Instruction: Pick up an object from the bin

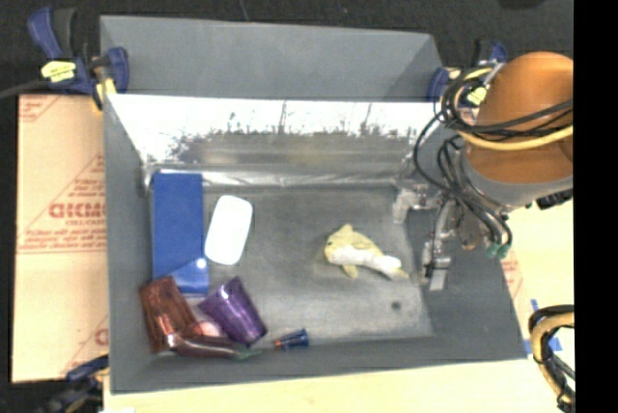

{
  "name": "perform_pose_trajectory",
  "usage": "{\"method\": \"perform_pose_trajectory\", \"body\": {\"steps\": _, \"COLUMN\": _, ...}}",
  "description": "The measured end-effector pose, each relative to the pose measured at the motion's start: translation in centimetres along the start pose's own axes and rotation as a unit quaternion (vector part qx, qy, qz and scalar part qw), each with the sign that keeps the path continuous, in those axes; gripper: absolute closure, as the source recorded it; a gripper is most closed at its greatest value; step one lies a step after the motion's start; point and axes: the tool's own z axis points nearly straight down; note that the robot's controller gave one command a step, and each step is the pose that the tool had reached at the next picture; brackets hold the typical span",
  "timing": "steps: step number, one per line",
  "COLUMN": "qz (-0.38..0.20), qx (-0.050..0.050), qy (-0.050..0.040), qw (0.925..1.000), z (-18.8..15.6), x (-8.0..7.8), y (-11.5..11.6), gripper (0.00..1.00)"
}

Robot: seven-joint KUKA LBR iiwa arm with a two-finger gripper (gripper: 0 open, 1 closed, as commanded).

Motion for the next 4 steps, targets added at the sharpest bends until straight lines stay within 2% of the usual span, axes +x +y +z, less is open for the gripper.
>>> {"method": "perform_pose_trajectory", "body": {"steps": 1, "qz": -0.002, "qx": 0.001, "qy": -0.0043, "qw": 1.0000, "z": -0.4, "x": -0.2, "y": 0.0, "gripper": 0.00}}
{"method": "perform_pose_trajectory", "body": {"steps": 2, "qz": 0.045, "qx": 0.000, "qy": -0.0060, "qw": 0.9990, "z": 6.9, "x": -4.3, "y": -0.8, "gripper": 0.00}}
{"method": "perform_pose_trajectory", "body": {"steps": 3, "qz": 0.064, "qx": 0.000, "qy": -0.0105, "qw": 0.9979, "z": 7.1, "x": -4.9, "y": -0.5, "gripper": 0.00}}
{"method": "perform_pose_trajectory", "body": {"steps": 4, "qz": 0.132, "qx": 0.000, "qy": -0.0098, "qw": 0.9912, "z": 10.7, "x": -5.0, "y": -0.5, "gripper": 0.00}}
